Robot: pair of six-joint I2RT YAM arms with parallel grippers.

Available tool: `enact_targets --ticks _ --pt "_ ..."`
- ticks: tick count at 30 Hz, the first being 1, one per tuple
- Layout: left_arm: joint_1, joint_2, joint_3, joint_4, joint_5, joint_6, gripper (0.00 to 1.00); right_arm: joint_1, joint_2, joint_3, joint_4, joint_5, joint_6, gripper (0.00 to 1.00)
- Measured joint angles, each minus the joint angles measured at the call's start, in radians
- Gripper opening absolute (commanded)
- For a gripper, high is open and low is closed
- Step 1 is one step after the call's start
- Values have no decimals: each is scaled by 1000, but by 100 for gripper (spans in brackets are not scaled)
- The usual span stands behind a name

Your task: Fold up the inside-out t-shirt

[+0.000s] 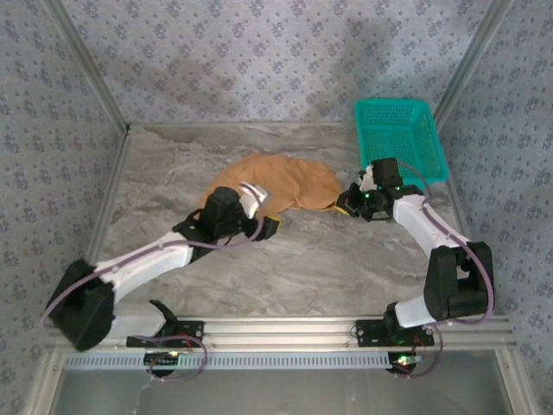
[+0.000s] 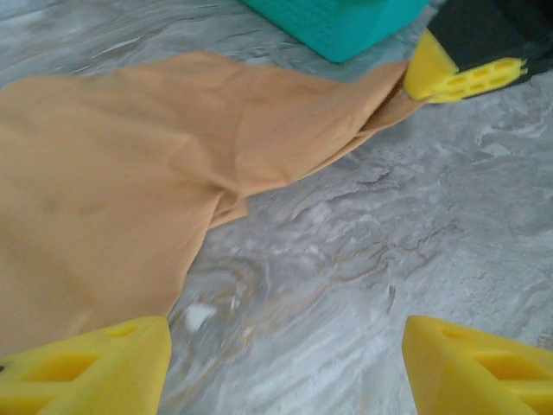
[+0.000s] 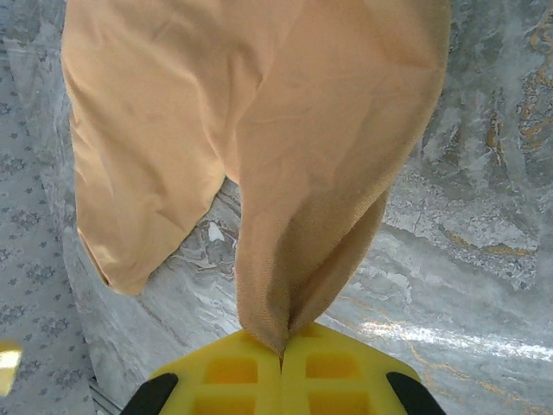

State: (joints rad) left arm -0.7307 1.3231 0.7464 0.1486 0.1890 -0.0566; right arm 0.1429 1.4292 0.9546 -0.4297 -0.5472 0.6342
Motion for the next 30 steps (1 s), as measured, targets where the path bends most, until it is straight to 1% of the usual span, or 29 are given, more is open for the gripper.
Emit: enact_targets --ticks 5,10,18,24,26,30 --pt "-2 302 144 134 58 68 69 -11 -50 0 0 -13 -14 0" --pt "-3 480 301 216 92 102 69 -30 -82 -1 0 -24 -19 0" --pt "-3 595 447 264 159 108 68 -36 -86 -10 -2 -45 -23 0" --pt "-3 626 457 271 213 105 71 -43 -86 -10 0 -53 -26 0" --pt "-3 642 472 264 230 106 74 -43 -86 -10 0 -56 -26 0" --pt "-5 674 515 254 247 105 74 -45 -86 -10 0 -63 -26 0"
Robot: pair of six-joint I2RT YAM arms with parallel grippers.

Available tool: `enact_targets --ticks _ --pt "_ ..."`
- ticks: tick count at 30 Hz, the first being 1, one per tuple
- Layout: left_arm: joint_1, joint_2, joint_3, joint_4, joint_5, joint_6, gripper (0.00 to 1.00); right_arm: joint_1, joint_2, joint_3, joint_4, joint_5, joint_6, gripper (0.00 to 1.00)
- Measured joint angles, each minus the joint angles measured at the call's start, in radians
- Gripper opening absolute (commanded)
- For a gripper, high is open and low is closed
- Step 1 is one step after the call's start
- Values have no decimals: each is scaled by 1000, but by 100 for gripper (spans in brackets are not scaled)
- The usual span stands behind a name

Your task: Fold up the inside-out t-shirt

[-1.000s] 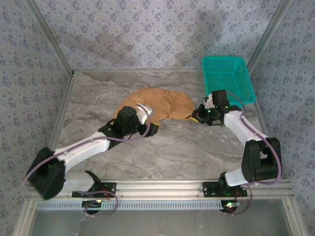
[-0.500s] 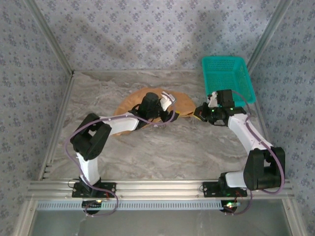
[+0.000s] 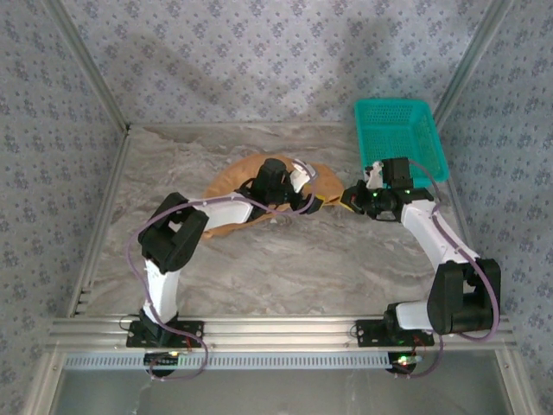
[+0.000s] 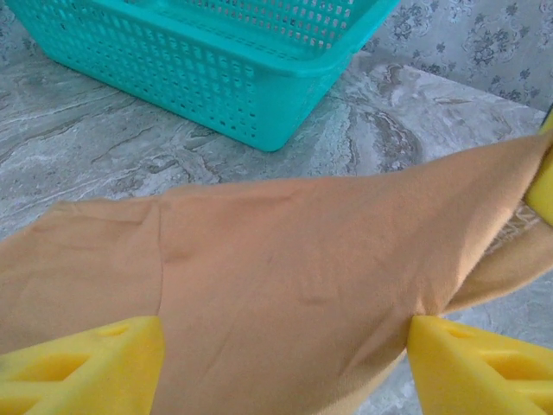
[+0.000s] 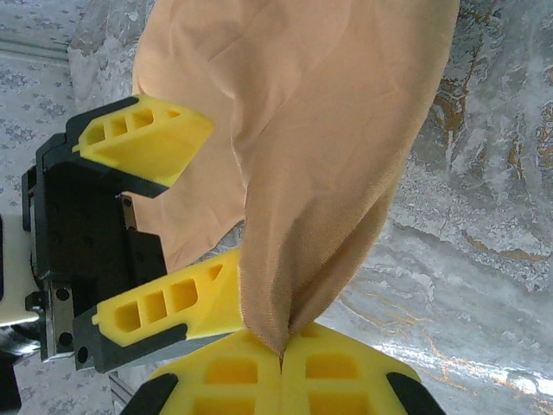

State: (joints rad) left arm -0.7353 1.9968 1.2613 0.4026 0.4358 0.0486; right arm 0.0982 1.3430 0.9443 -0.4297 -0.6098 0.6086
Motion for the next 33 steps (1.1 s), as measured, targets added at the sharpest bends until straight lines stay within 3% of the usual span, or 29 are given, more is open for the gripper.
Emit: enact_targets --ticks 4,6,7,11,14,19,23,27,33 --pt "-1 20 17 -11 14 0 75 -2 0 0 0 -2 0 0" --pt "-1 21 18 -21 19 4 92 -4 0 0 0 -5 0 0" --pt "-1 21 18 -23 24 5 94 -5 0 0 0 -5 -1 0" --pt "-5 21 18 -31 43 4 92 -12 0 0 0 -8 -1 0" --pt "-7 21 18 -40 50 10 80 -14 1 0 0 -10 -1 0" --pt "-4 40 59 -78 76 14 39 -14 1 0 -1 -16 -1 0" --pt "8 76 121 -98 99 -6 26 -14 1 0 -2 -16 -1 0" --pt "16 95 150 -132 109 -18 1 -14 1 0 -8 -17 -5 0" --pt "17 114 212 -231 134 -32 0 -16 1 1 -20 -15 -26 0"
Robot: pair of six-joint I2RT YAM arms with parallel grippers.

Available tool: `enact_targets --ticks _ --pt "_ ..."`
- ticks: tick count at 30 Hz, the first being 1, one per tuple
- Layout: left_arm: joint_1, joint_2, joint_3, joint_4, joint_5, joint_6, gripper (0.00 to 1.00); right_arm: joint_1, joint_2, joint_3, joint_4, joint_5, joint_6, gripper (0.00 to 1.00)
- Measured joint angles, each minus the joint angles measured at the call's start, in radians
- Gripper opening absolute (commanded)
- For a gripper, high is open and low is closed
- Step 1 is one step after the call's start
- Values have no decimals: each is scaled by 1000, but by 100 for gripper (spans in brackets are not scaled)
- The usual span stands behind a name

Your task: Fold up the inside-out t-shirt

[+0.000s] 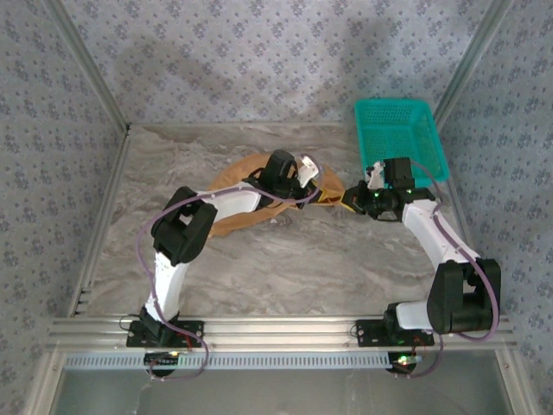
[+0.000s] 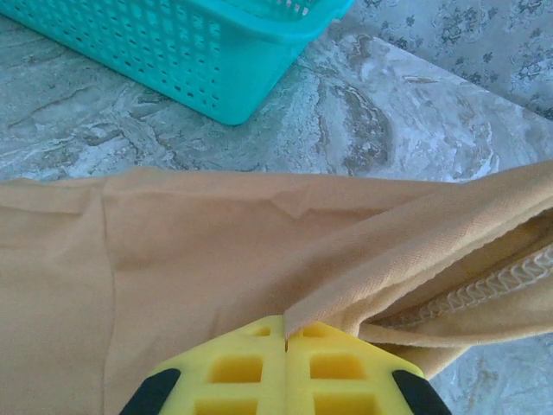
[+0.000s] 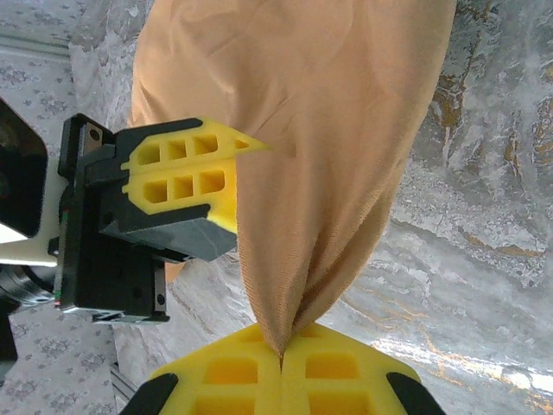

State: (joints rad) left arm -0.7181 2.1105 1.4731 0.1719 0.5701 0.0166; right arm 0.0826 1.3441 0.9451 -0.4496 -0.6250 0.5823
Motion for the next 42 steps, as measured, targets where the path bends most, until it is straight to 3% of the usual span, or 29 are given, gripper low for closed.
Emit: enact_targets --ticks 10,17,24,27,30,34,38,42 --pt "39 89 375 -342 77 -170 0 -3 117 8 -10 241 -45 0" --pt "43 160 366 -398 107 -249 0 60 224 18 1 369 -43 0" --pt "59 168 354 -384 125 -307 0 120 155 67 -69 452 -20 28" --pt "66 168 354 -376 127 -326 0 156 86 66 -86 465 -7 30" --pt "68 168 354 -370 137 -338 0 191 50 58 -41 433 -1 19" --pt "71 168 353 -360 145 -352 0 214 100 47 70 359 -5 16" --pt "73 168 351 -352 152 -360 0 214 240 49 175 329 -39 18" --pt "77 168 341 -346 157 -367 0 214 348 67 230 333 -84 33"
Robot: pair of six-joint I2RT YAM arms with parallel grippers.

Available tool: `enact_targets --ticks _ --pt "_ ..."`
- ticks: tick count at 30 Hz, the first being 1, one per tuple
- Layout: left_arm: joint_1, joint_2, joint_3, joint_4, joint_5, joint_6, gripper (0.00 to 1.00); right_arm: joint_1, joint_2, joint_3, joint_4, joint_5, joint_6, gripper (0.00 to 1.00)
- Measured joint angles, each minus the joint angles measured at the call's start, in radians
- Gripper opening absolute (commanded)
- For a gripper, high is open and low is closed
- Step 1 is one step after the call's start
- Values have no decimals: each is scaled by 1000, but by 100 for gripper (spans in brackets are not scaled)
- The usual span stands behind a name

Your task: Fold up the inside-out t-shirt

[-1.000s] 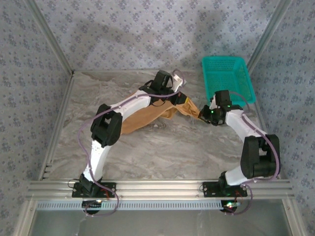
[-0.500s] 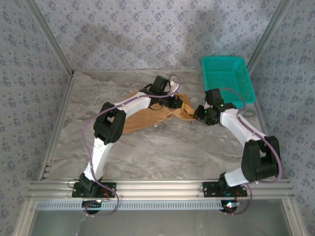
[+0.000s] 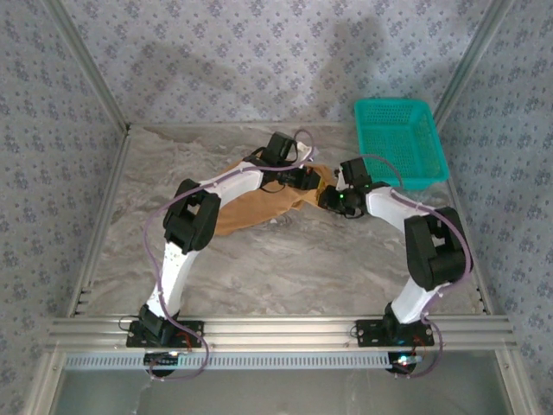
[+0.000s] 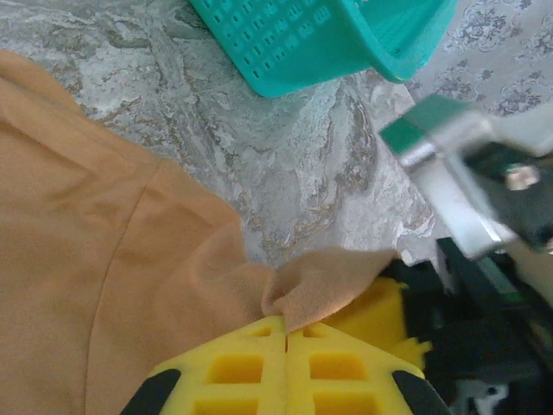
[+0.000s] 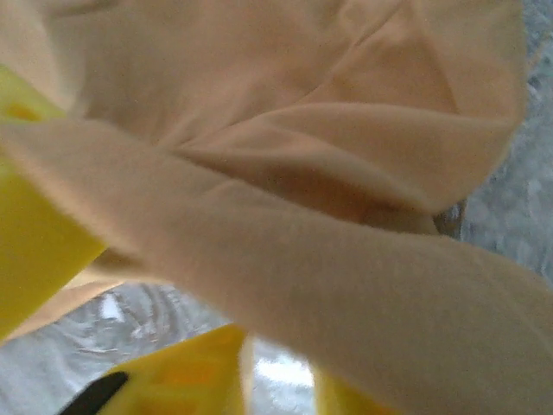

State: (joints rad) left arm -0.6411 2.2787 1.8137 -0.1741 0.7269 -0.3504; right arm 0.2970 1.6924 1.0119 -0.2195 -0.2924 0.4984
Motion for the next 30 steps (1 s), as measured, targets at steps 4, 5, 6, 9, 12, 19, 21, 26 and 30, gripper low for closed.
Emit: enact_targets --ticks 4,5,6,9,12,19,21,26,30 --pt "6 0 -10 7 3 -4 0 0 40 31 29 15 -30 47" --pt "11 0 -10 11 6 -3 0 0 42 33 33 21 -40 49" --pt "14 0 -10 14 9 -3 0 -1 43 36 37 27 -46 53" --pt "23 0 -10 18 12 -4 0 0 43 40 44 49 -68 59" --pt "26 0 -13 21 14 -11 0 1 43 40 51 69 -86 62" --pt "35 0 -43 56 17 -35 0 7 118 52 117 74 -104 36" --pt "35 0 -64 74 22 -52 0 10 170 68 142 69 -95 23" --pt "40 0 -103 119 43 -91 0 10 216 93 164 68 -75 0" --pt "45 0 -108 139 47 -114 0 11 203 98 148 69 -69 0"
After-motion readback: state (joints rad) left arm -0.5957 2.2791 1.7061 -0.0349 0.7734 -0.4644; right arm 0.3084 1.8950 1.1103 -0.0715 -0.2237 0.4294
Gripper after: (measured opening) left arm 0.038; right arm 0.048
